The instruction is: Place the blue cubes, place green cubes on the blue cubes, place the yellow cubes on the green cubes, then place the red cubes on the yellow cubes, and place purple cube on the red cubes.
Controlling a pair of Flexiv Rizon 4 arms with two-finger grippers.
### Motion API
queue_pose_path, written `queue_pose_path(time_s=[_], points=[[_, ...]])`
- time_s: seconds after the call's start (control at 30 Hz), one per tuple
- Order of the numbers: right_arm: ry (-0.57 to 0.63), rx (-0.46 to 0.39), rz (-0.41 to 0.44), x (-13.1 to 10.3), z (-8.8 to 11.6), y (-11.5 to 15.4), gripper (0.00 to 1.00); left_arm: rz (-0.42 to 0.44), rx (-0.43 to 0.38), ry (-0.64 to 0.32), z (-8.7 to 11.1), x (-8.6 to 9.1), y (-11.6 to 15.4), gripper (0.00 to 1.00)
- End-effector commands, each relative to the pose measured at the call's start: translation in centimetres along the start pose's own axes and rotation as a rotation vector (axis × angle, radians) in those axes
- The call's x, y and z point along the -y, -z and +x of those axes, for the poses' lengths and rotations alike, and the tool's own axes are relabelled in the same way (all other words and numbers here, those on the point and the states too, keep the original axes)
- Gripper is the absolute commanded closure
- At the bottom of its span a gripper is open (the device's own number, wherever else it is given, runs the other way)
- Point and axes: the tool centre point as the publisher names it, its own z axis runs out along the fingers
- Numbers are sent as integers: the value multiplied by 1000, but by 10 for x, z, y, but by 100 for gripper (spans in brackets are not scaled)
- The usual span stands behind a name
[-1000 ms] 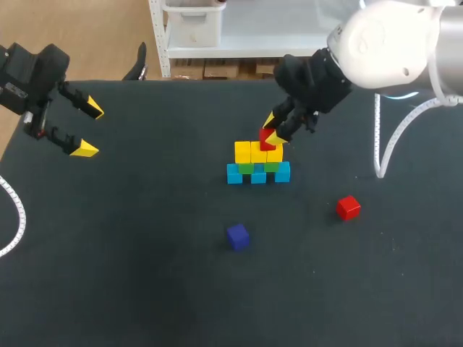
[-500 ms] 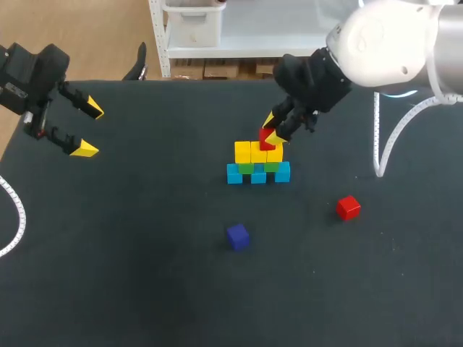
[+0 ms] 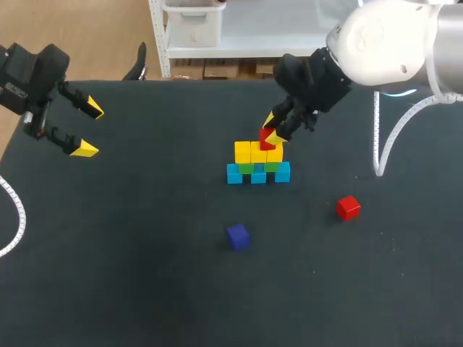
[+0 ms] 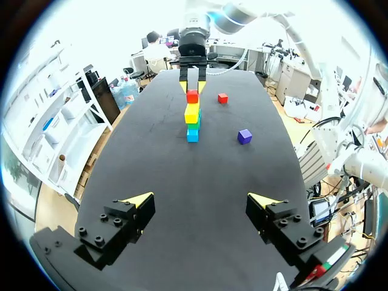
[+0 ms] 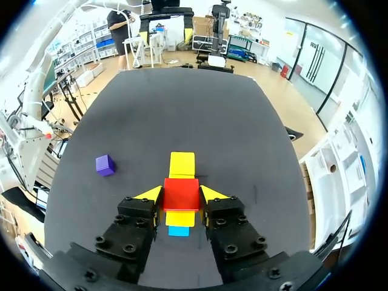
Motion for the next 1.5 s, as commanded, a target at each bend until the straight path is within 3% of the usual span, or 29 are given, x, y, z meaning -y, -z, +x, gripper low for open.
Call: queue_pose_path(time_s=[0.03, 0.13, 0.33, 0.43, 0.5, 0.57, 0.8, 1.03, 1.37, 1.5], points=[[1, 2, -4, 2, 0, 0, 70, -1, 3, -3, 1, 0, 0, 0], [1, 2, -6, 2, 0, -1, 61, -1, 3, -3, 1, 0, 0, 0], [1, 0, -7, 3, 1, -1, 58, -1, 3, -3, 1, 0, 0, 0], [0, 0, -7, 3, 1, -1, 50, -1, 3, -3, 1, 0, 0, 0], [0, 1, -9, 3, 1, -1, 13, -1, 3, -3, 1, 0, 0, 0], [0, 1, -8, 3, 1, -1, 0, -1, 3, -3, 1, 0, 0, 0], [64, -36, 52, 6, -3, 12, 0, -1, 3, -3, 1, 0, 0, 0], [71, -20, 91, 3, 11, 47, 0, -1, 3, -3, 1, 0, 0, 0], [128, -32, 130, -25, 69, 93, 0, -1, 3, -3, 1, 0, 0, 0], [195, -29, 70, -43, 92, 93, 0, -1, 3, -3, 1, 0, 0, 0]])
